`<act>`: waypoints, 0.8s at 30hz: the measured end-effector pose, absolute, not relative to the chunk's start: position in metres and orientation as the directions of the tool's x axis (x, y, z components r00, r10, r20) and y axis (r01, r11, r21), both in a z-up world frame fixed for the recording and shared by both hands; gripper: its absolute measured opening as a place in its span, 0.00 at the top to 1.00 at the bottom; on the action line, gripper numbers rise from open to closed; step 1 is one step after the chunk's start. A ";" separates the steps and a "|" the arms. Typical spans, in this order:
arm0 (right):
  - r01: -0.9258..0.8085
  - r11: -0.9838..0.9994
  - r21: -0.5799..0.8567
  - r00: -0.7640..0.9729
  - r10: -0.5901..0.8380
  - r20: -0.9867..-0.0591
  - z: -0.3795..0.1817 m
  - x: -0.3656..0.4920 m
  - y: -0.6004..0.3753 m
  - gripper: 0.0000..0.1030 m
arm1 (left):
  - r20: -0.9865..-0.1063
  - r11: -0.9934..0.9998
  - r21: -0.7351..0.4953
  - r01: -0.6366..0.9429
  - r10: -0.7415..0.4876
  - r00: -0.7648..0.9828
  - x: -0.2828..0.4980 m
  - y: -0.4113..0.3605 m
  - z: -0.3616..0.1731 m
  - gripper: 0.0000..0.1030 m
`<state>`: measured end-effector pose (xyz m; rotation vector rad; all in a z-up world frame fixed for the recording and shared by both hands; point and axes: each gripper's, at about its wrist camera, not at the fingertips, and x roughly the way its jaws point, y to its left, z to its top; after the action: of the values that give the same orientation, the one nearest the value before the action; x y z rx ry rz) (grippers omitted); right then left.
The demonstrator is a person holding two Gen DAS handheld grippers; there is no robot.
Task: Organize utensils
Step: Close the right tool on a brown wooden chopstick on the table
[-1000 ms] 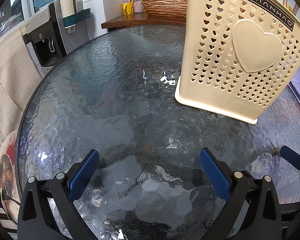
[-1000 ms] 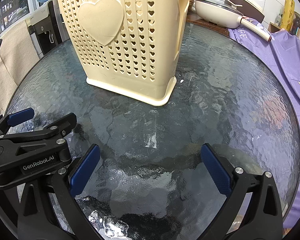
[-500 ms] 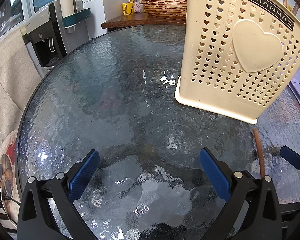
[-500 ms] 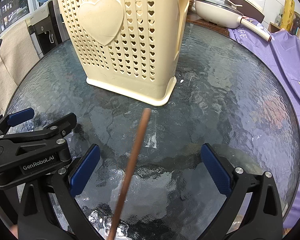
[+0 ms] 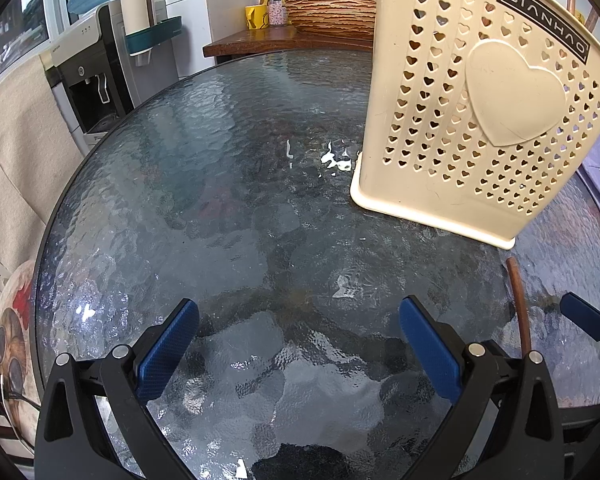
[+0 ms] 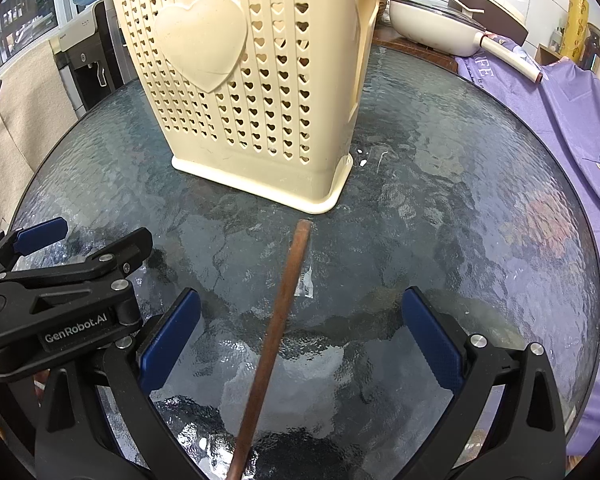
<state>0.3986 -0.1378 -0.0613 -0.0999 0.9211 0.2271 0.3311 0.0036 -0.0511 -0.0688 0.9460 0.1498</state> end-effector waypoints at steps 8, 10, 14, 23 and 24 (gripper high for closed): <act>-0.172 0.985 0.011 0.580 0.110 -0.807 -0.062 0.368 -0.145 0.05 | -0.810 0.994 0.001 -0.108 0.064 0.583 0.327 0.005 -0.050 0.05; -0.166 0.986 0.010 0.595 0.108 -0.797 -0.062 0.361 -0.145 0.09 | -0.807 0.992 -0.009 -0.127 0.068 0.586 0.321 0.010 -0.049 0.06; -0.182 0.983 0.010 0.609 0.121 -0.784 -0.057 0.352 -0.139 0.51 | -0.772 0.981 -0.048 -0.186 0.082 0.630 0.304 0.028 -0.040 0.06; -0.239 0.971 -0.028 0.597 0.125 -0.792 -0.054 0.346 -0.117 0.91 | -0.733 0.990 0.033 -0.135 0.116 0.670 0.274 0.028 -0.021 0.06; -0.241 0.970 -0.043 0.599 0.114 -0.792 -0.054 0.346 -0.115 0.91 | -0.729 0.992 0.032 -0.125 0.108 0.676 0.271 0.027 -0.018 0.06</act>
<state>0.3463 -0.1151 -0.0539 -0.1508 0.9057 0.2069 0.2705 0.0267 -0.0185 -0.0214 0.8183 0.1310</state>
